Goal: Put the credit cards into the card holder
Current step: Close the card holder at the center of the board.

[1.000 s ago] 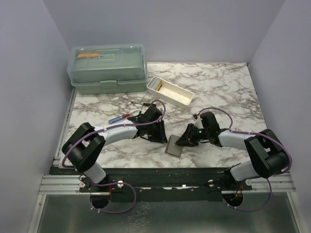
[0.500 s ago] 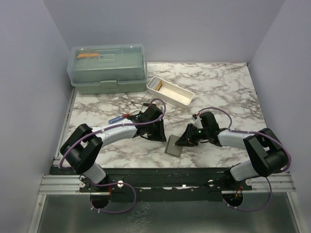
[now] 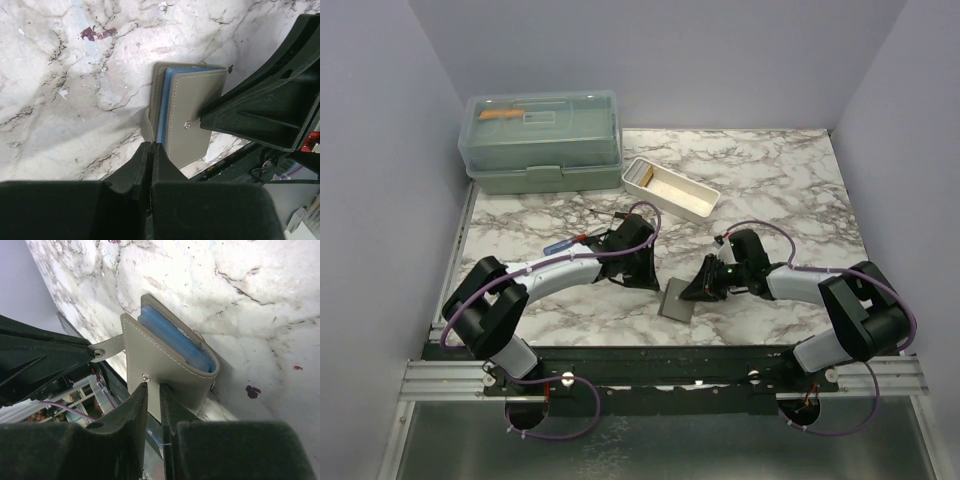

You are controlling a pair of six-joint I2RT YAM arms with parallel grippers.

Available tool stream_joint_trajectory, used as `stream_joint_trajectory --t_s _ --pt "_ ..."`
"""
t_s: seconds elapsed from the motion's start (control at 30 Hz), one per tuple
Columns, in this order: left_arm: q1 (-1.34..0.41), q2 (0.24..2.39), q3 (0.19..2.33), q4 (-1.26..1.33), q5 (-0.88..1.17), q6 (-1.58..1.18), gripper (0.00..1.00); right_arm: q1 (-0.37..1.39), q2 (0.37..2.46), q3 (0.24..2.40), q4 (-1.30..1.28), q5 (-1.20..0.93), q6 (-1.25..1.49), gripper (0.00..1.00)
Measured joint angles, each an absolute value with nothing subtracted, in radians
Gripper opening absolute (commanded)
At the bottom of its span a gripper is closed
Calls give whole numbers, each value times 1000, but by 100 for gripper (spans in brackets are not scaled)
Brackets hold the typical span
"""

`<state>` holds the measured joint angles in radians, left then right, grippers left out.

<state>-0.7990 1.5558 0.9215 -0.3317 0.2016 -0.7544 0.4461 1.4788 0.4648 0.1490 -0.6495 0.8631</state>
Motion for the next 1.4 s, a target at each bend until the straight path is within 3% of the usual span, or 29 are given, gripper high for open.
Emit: stream_joint_trajectory --t_s 0.5,1.4 --pt "-831 1664 995 -305 300 -746 0 466 1526 504 140 -649 863 18" --pt "-869 1728 1044 -302 274 -715 0 471 1538 515 132 -649 863 15"
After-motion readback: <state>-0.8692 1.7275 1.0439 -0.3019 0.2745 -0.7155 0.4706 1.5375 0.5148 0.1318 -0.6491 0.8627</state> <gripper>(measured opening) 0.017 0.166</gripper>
